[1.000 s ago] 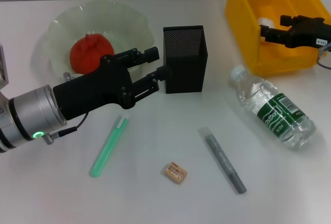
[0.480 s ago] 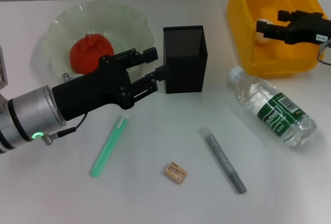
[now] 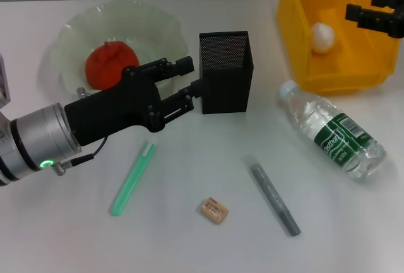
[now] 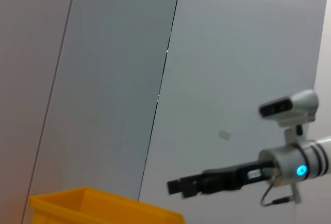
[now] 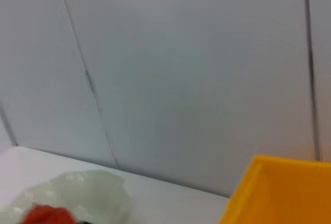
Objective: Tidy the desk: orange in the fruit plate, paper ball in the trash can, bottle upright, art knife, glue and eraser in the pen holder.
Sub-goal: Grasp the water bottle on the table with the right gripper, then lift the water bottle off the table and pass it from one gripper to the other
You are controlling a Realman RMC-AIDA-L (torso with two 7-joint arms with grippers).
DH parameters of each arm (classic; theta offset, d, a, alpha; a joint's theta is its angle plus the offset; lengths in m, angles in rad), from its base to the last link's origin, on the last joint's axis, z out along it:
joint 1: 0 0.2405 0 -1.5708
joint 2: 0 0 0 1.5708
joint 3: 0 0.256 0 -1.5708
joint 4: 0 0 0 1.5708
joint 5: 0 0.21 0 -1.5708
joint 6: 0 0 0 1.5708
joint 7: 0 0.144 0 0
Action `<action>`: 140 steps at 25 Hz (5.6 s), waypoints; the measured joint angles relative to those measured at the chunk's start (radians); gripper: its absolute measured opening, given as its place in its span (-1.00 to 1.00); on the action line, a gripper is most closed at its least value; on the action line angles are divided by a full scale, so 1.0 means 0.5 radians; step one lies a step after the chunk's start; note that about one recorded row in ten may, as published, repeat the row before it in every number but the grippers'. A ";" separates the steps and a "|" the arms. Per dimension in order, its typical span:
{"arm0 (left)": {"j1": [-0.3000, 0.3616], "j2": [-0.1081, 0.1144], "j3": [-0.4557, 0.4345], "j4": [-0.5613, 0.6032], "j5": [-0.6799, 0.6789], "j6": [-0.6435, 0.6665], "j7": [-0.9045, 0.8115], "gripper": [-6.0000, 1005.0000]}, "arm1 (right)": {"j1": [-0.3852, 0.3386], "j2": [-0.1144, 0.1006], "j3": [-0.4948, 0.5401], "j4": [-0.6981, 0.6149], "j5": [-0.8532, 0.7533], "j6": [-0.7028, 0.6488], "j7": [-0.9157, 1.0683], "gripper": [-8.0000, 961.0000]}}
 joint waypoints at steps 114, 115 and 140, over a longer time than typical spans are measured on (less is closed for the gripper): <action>0.041 0.005 0.005 -0.023 -0.021 0.105 -0.097 -0.02 | -0.168 0.012 -0.734 -1.040 -0.747 -0.795 0.901 0.58; 0.033 0.006 0.004 -0.018 -0.021 0.105 -0.128 -0.02 | -0.202 0.013 -0.733 -1.045 -0.691 -0.782 0.842 0.58; -0.025 0.005 0.019 -0.013 -0.021 0.309 -0.293 -0.01 | -0.458 0.021 -0.659 -0.241 0.384 -0.605 -0.844 0.58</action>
